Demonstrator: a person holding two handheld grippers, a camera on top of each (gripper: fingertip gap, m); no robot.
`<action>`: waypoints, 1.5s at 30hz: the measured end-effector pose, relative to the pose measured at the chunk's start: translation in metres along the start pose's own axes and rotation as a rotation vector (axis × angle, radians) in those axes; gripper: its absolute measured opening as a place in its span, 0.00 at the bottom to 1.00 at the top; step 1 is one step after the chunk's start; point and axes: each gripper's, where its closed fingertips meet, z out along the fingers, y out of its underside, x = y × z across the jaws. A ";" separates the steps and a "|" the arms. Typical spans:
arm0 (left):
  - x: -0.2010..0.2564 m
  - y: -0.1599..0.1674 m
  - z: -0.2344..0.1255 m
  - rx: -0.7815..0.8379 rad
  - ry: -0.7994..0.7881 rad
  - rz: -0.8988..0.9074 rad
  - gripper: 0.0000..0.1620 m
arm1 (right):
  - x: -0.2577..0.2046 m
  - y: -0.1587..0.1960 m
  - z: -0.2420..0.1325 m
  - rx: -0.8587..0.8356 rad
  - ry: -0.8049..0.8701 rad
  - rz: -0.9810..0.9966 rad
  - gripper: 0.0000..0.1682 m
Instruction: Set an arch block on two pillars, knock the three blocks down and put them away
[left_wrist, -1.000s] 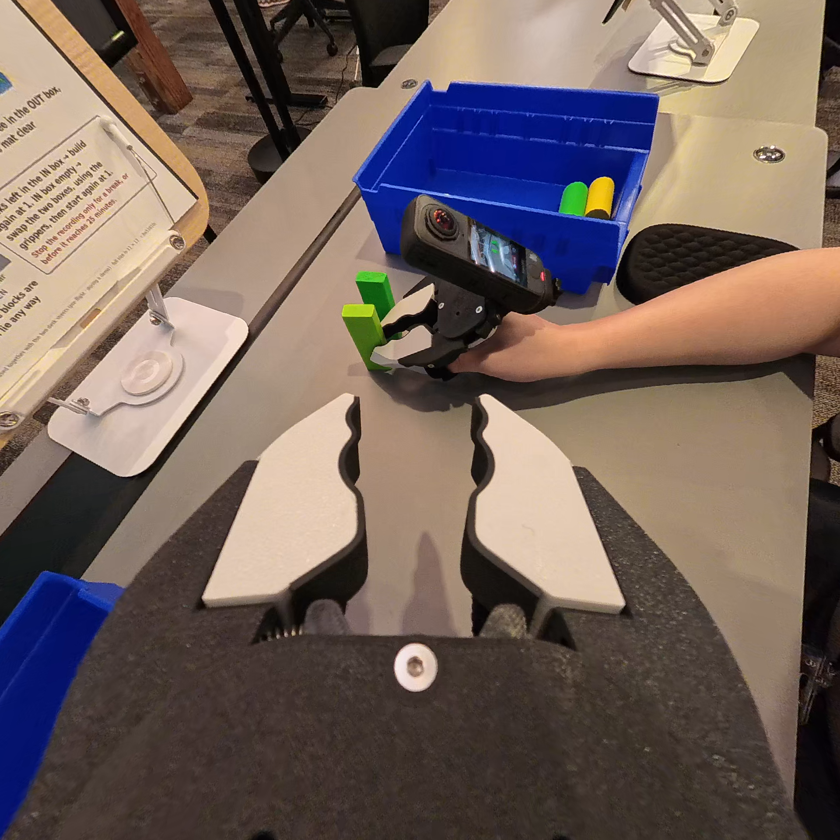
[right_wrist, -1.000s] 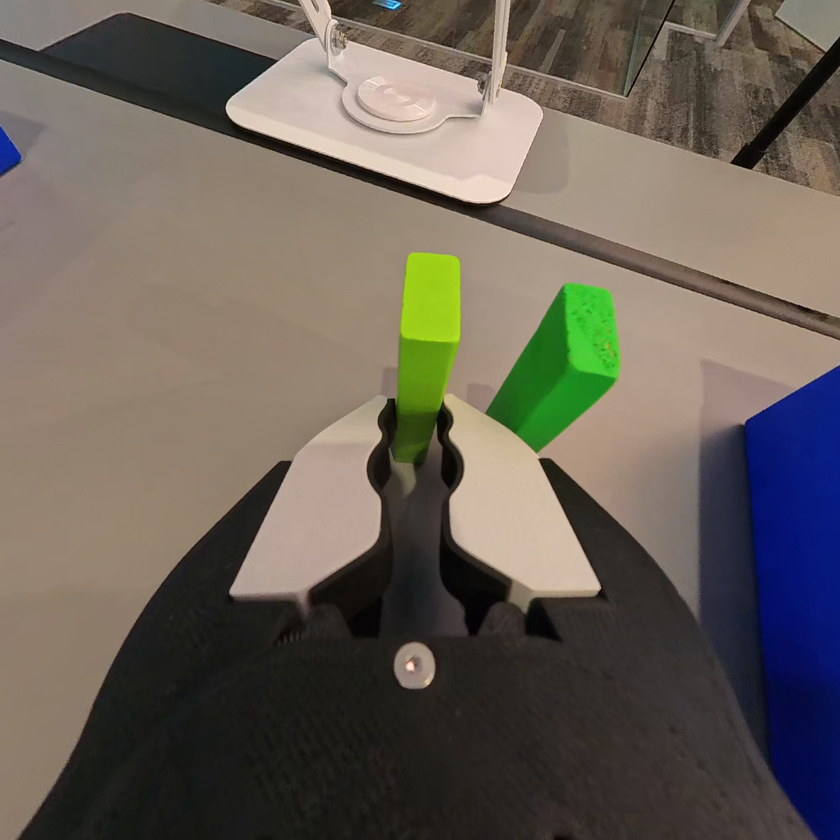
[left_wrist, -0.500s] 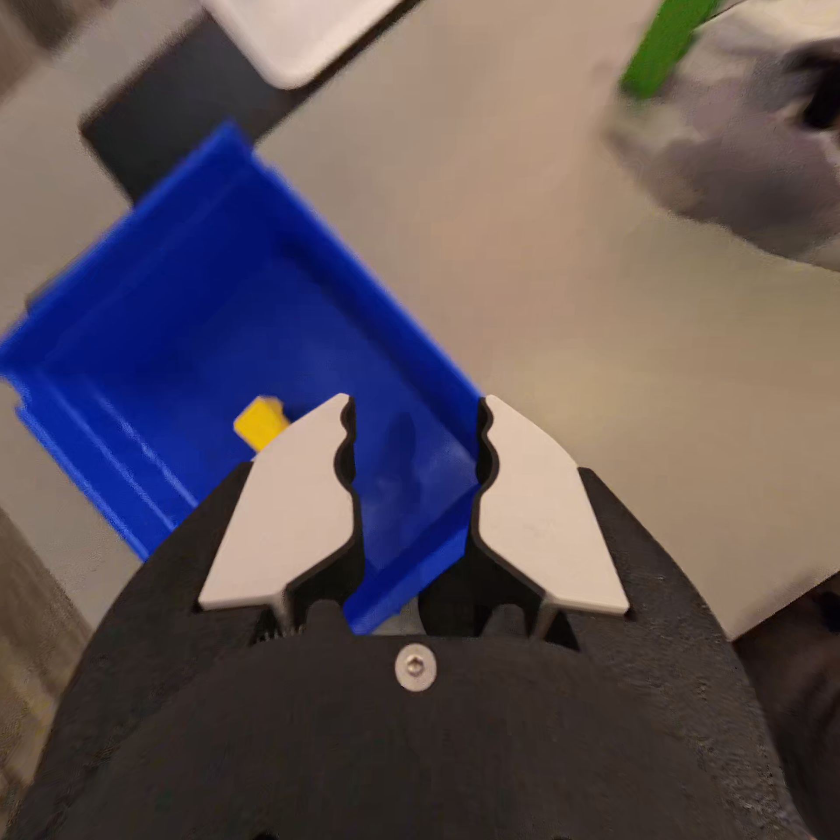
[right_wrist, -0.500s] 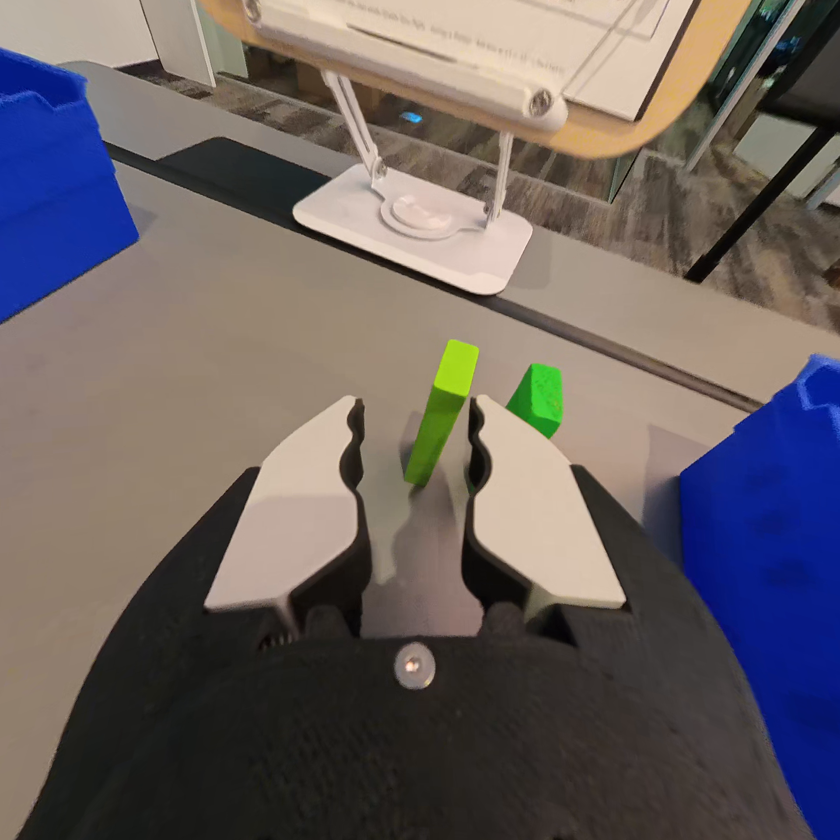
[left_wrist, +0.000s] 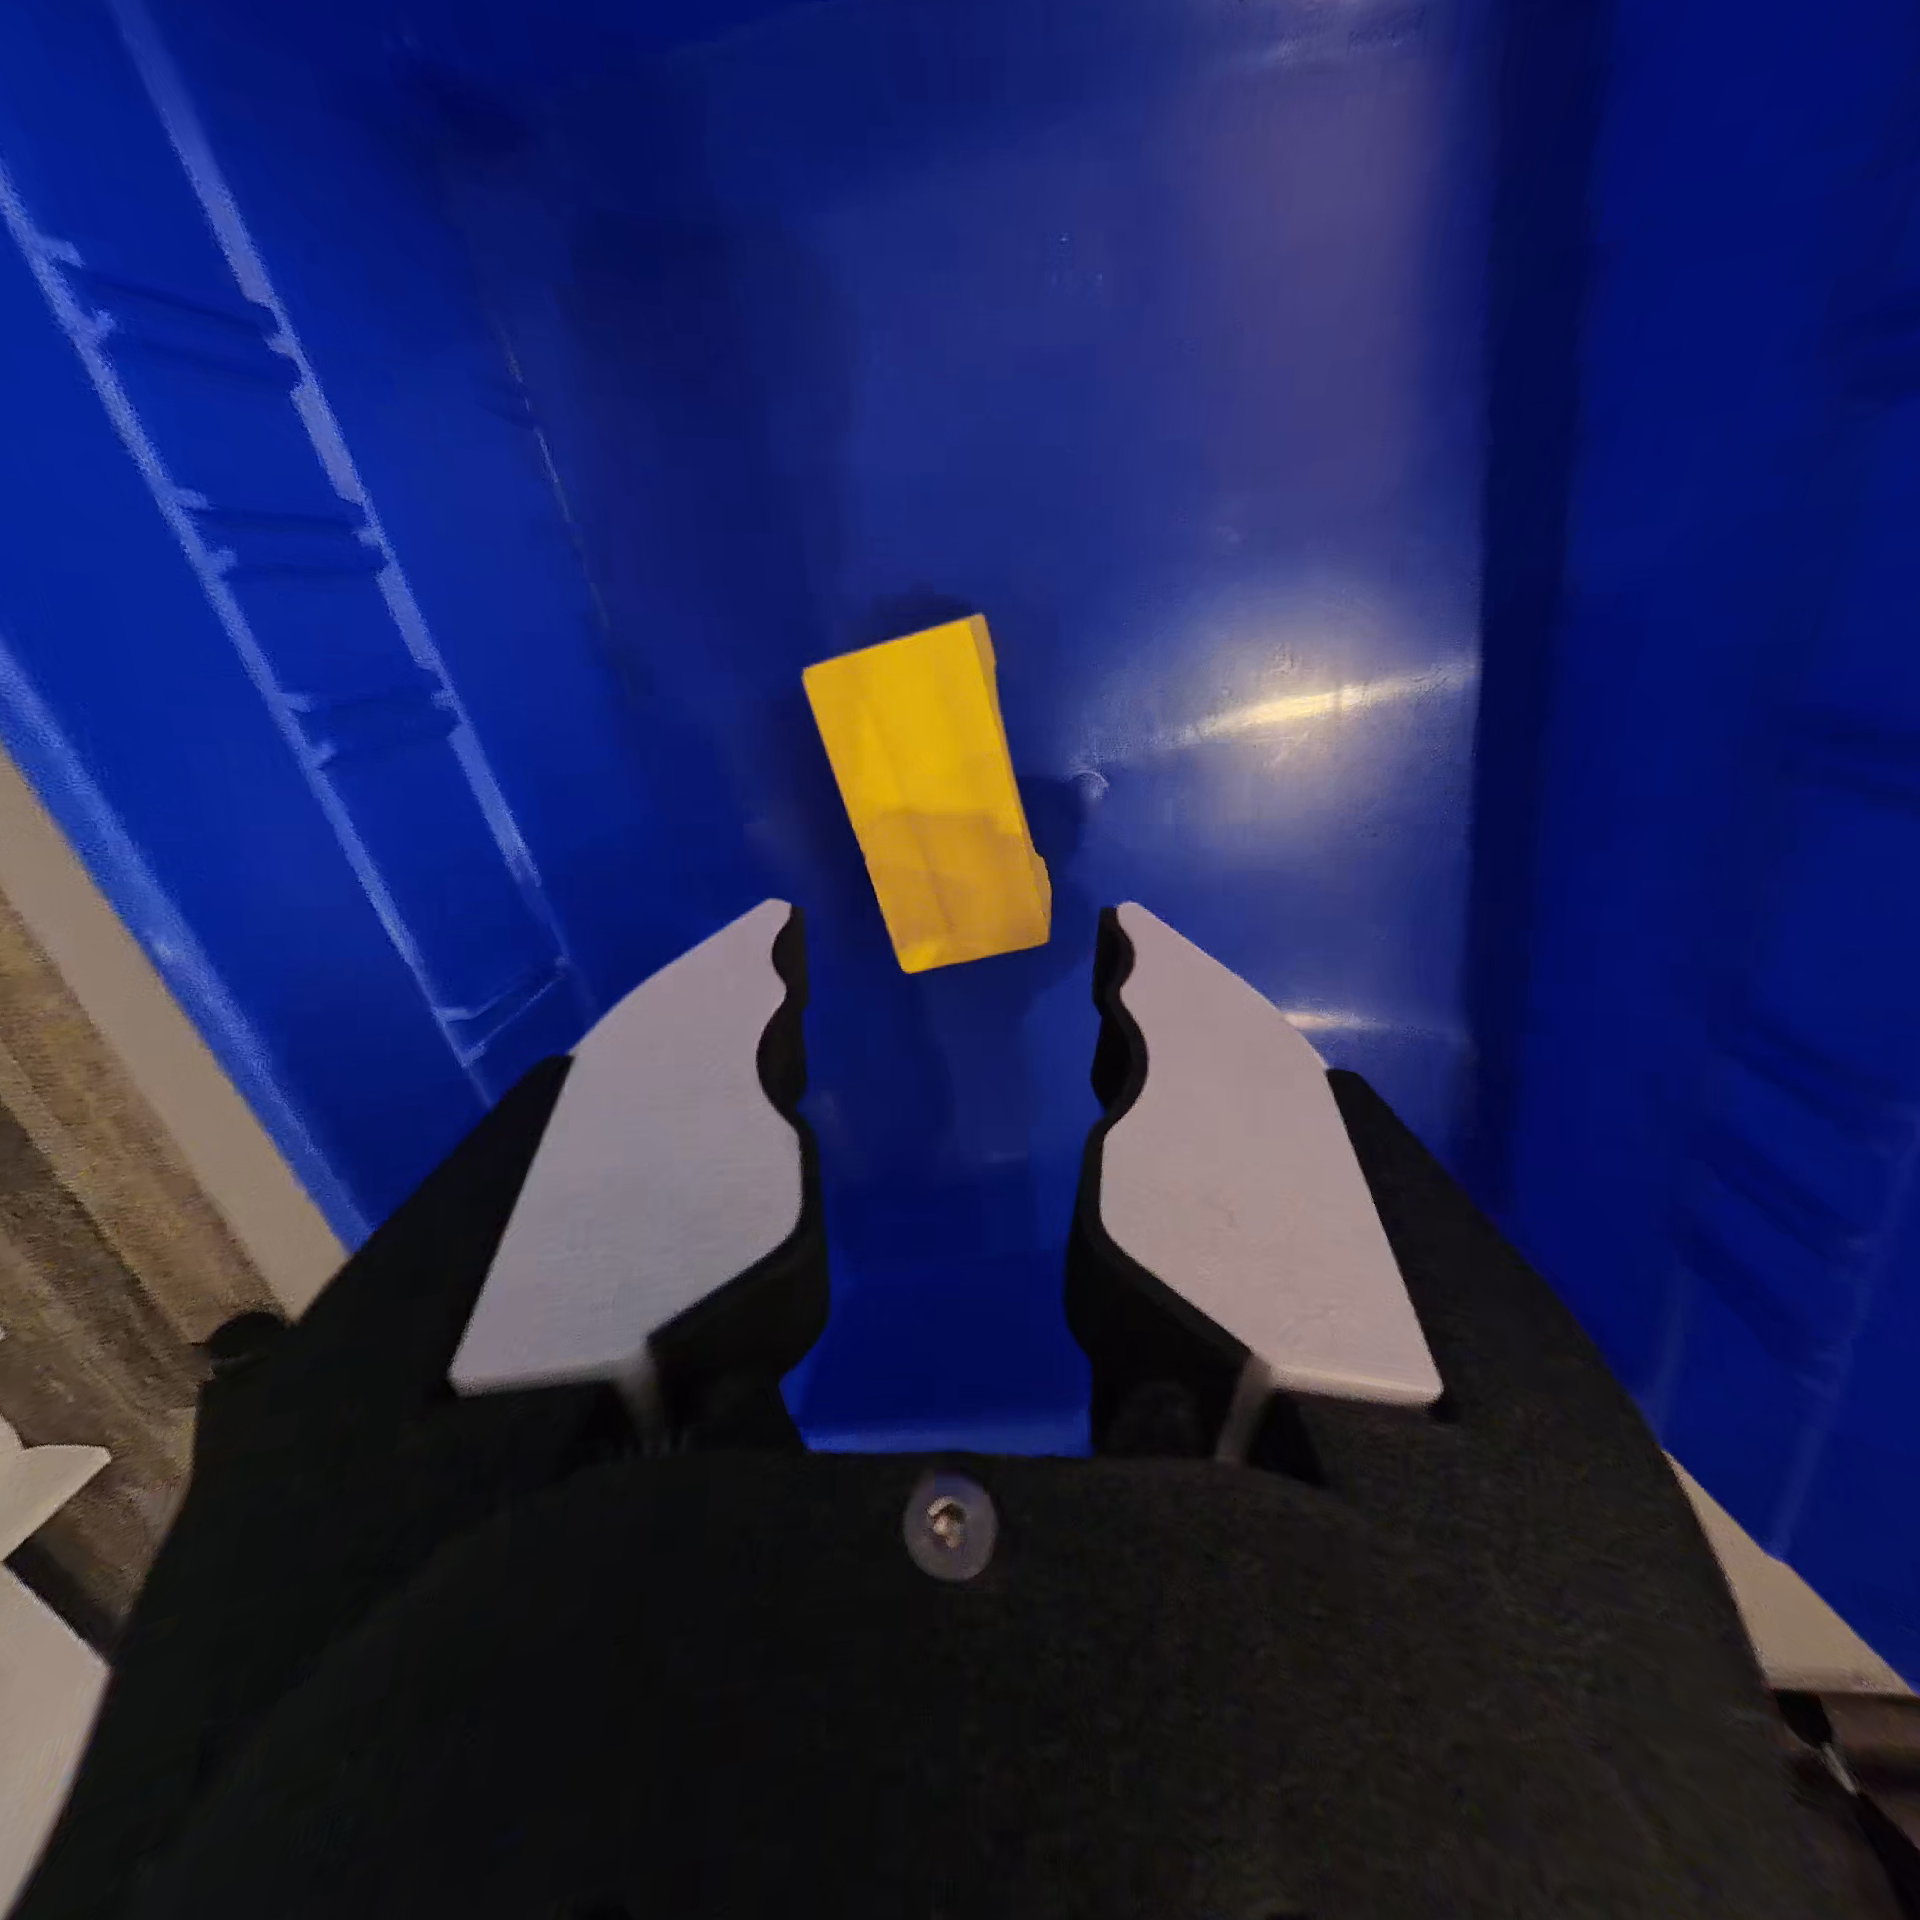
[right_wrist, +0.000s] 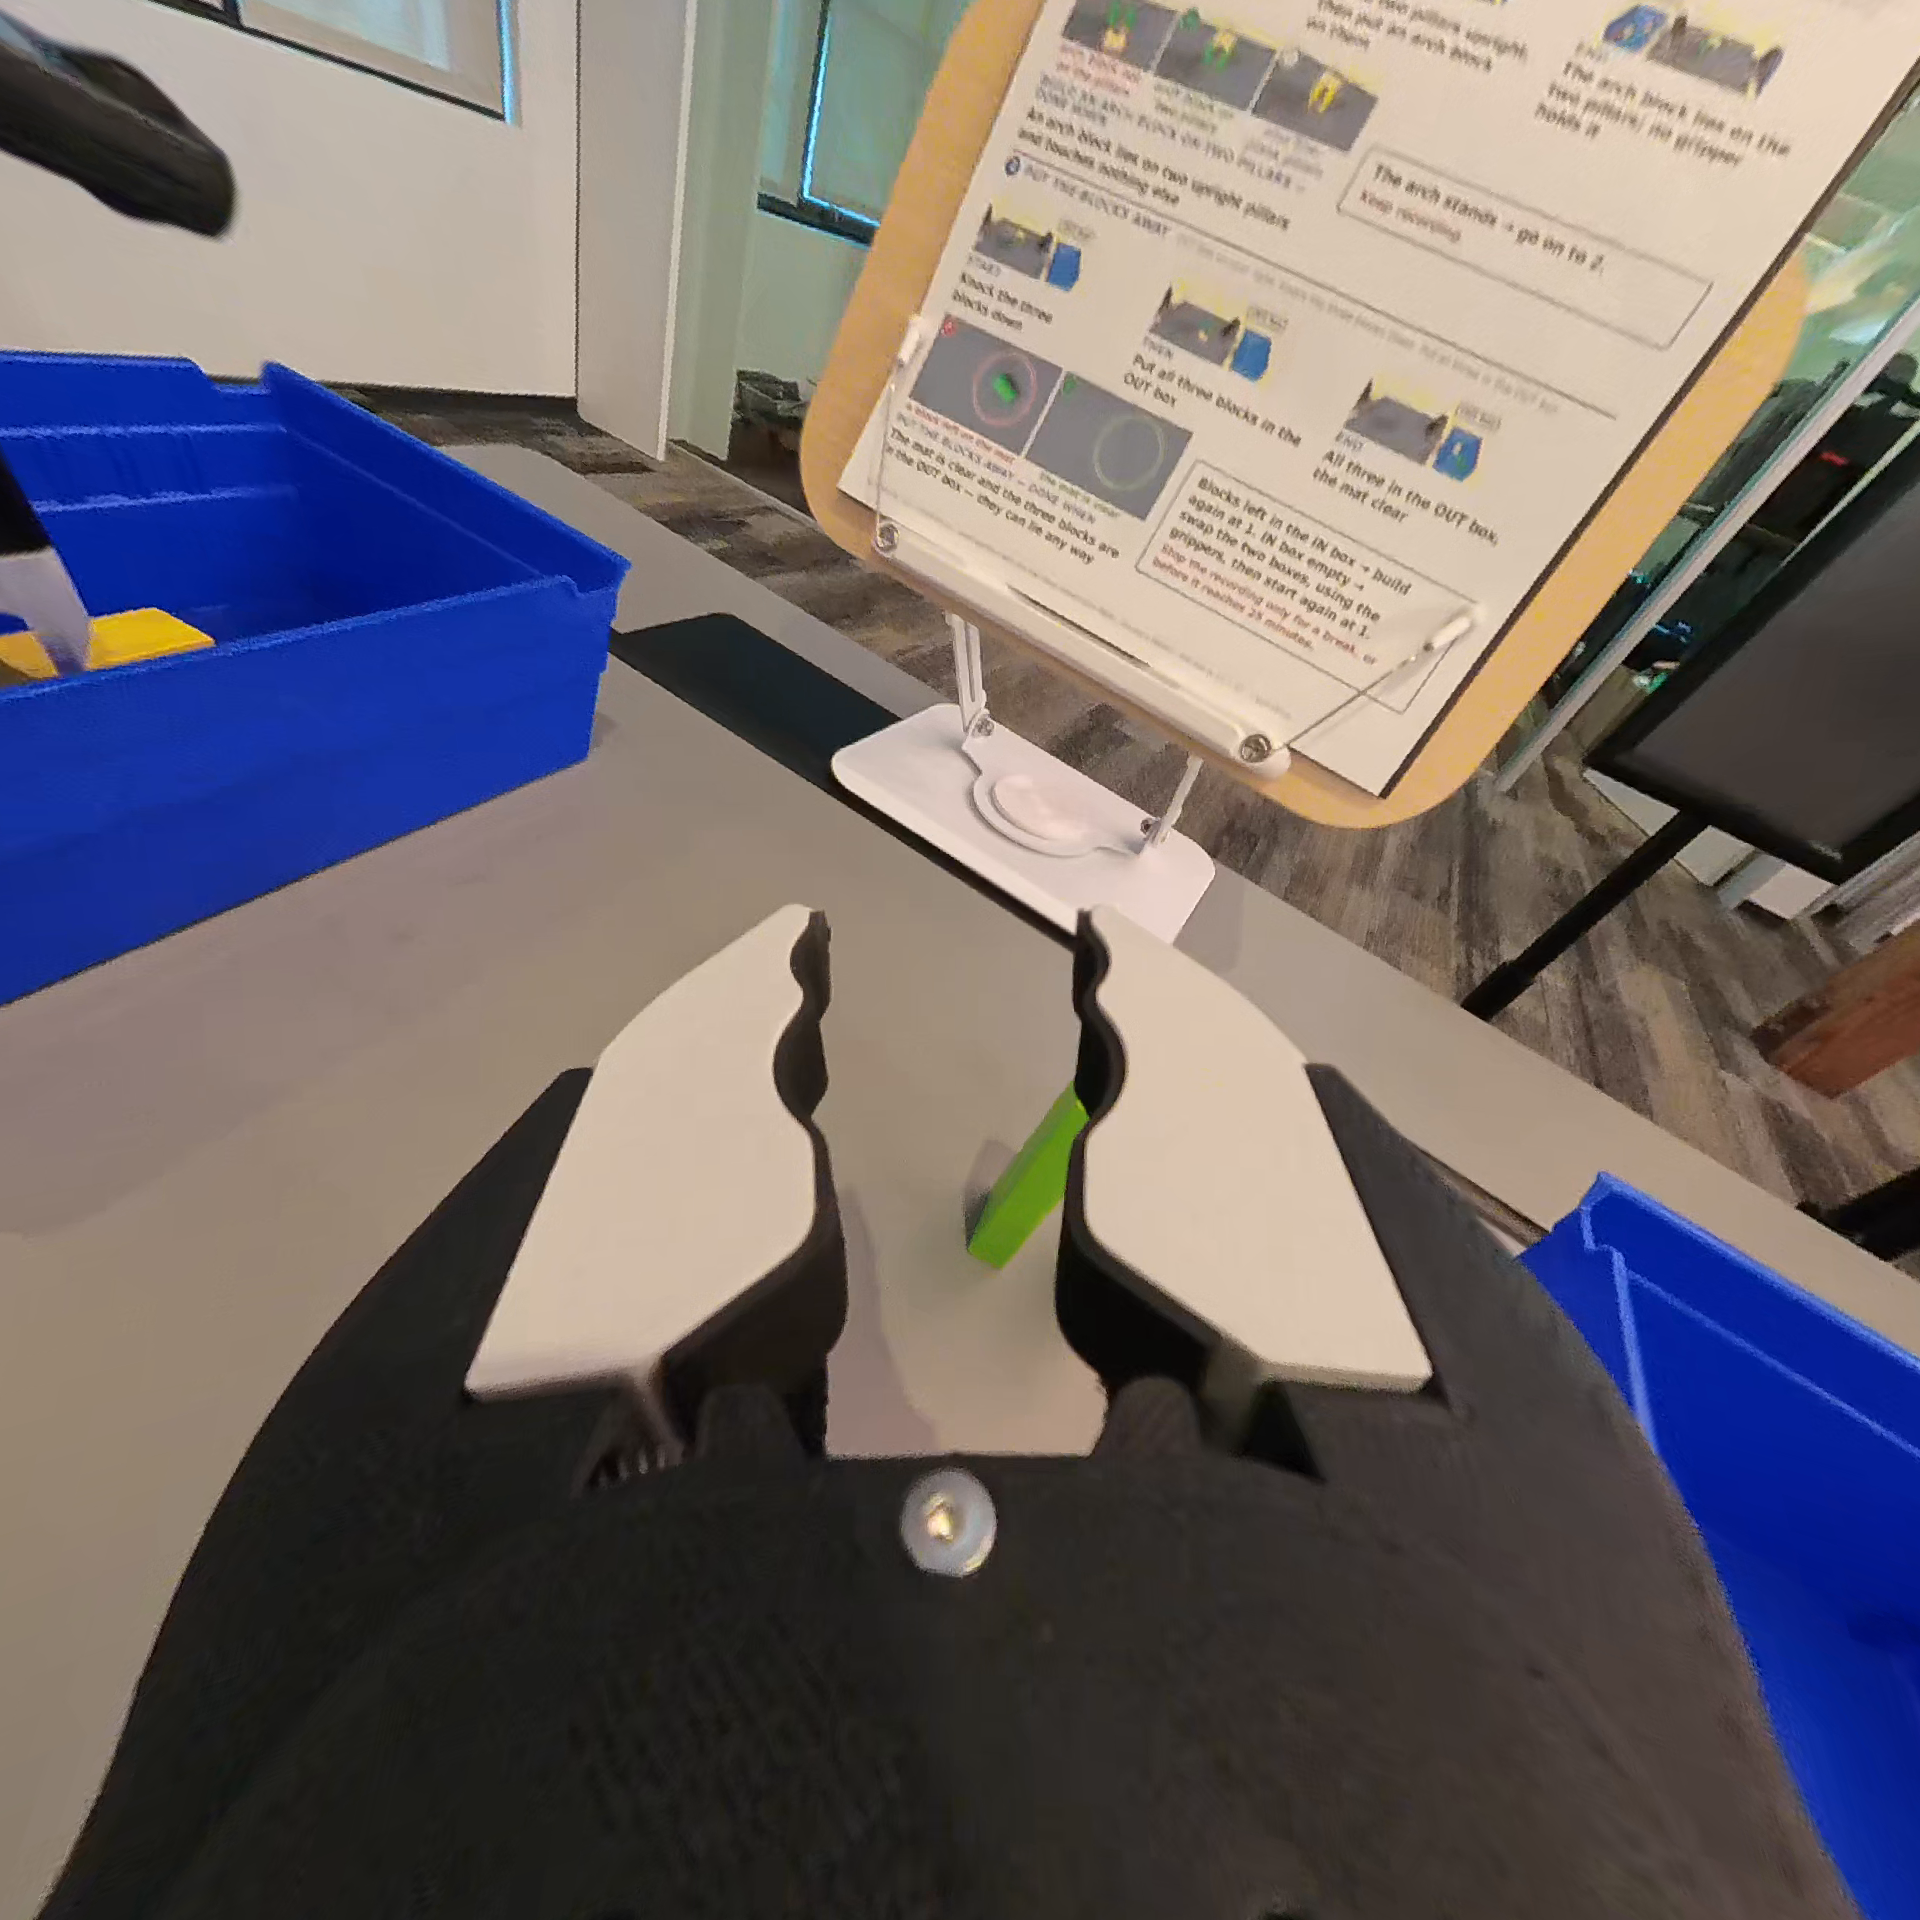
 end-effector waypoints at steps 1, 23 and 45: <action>0.000 0.000 0.003 -0.007 0.012 -0.003 0.33 | -0.001 -0.002 -0.001 0.007 -0.004 -0.004 0.27; 0.092 0.021 -0.120 0.357 0.397 0.462 0.22 | -0.083 -0.015 -0.028 0.101 -0.582 -0.157 0.27; 0.293 0.080 -0.122 0.290 0.399 1.167 0.22 | -0.112 0.016 -0.081 -0.134 -1.053 -0.278 0.27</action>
